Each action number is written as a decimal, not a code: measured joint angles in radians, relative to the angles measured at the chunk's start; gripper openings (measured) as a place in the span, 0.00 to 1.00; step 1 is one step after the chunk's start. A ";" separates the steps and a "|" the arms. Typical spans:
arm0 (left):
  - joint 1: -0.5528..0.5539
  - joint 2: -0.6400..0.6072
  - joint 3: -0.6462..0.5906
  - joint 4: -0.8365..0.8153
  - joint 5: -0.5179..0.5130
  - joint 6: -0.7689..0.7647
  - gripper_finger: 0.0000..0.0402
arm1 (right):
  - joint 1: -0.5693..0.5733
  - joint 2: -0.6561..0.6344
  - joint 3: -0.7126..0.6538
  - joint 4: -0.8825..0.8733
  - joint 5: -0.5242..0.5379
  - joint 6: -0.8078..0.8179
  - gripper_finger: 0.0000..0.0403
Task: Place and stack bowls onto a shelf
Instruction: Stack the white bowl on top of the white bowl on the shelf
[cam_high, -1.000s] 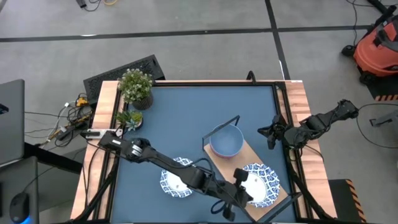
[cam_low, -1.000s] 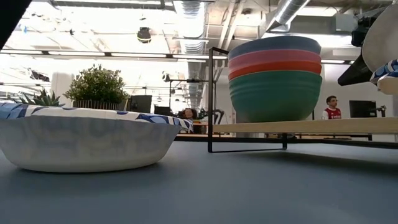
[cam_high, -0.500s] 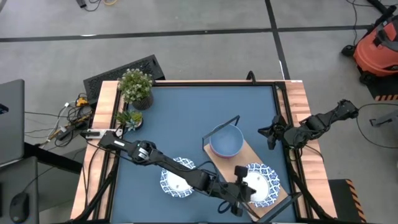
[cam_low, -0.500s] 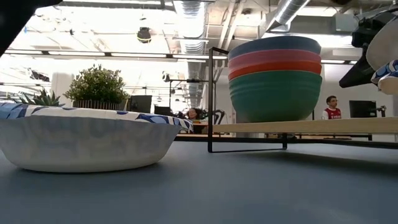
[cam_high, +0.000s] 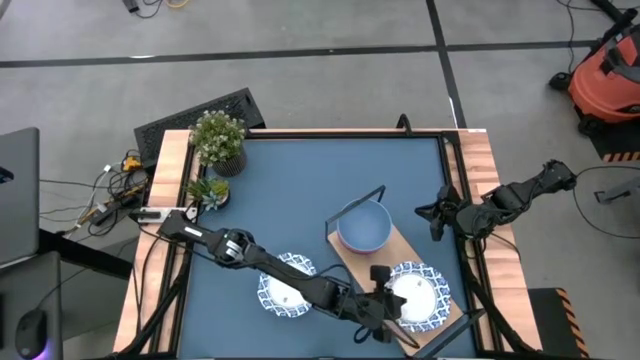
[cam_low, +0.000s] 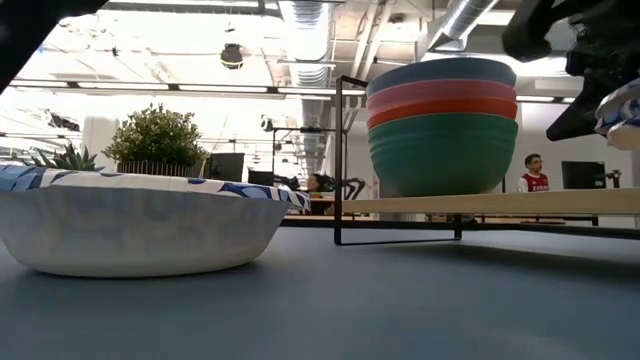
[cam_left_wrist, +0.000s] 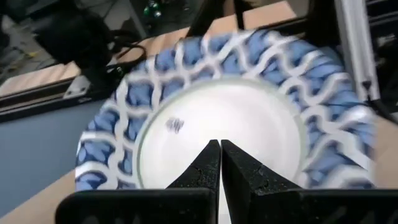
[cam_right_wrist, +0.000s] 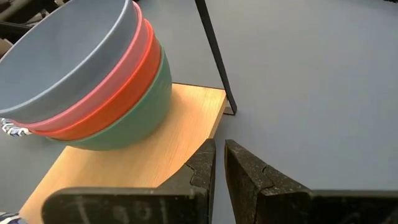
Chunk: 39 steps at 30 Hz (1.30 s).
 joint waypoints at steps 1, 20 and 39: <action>-0.002 0.000 0.000 -0.004 -0.013 -0.002 0.00 | 0.000 0.000 0.000 0.000 0.000 0.000 0.16; -0.149 -0.326 0.044 -0.978 -0.134 -0.723 0.04 | 0.000 0.000 0.000 0.000 -0.002 0.000 0.16; -0.329 -0.317 -0.159 -1.288 0.168 -0.967 0.47 | 0.000 0.000 0.000 0.008 0.008 0.039 0.16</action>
